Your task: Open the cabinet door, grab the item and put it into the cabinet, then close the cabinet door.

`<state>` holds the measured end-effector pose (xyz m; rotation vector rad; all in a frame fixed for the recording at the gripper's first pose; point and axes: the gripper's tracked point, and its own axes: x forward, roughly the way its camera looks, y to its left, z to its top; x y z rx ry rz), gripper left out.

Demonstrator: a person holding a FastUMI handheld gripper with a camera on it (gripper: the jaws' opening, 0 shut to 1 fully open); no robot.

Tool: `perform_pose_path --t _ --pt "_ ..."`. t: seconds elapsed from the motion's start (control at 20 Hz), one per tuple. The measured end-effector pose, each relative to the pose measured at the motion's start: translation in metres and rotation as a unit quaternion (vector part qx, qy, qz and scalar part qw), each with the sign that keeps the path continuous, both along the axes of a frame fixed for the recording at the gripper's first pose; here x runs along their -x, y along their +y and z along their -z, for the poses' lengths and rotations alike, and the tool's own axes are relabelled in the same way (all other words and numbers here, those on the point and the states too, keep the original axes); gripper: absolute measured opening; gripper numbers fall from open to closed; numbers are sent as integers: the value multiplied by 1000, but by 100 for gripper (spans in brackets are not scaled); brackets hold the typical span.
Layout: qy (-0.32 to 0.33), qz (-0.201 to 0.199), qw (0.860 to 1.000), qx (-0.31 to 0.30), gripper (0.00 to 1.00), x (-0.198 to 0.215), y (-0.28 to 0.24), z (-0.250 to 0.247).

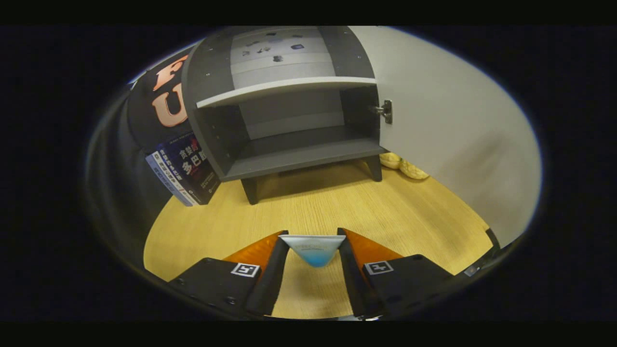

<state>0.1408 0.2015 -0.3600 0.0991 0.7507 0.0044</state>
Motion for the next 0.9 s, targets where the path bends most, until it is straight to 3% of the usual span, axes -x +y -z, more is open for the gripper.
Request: perform_pose_path --t 0.5,0.9 --pt "-91 -58 994 28 65 -68 36 -180" --pt "-143 -71 987 15 64 -135 45 -292"
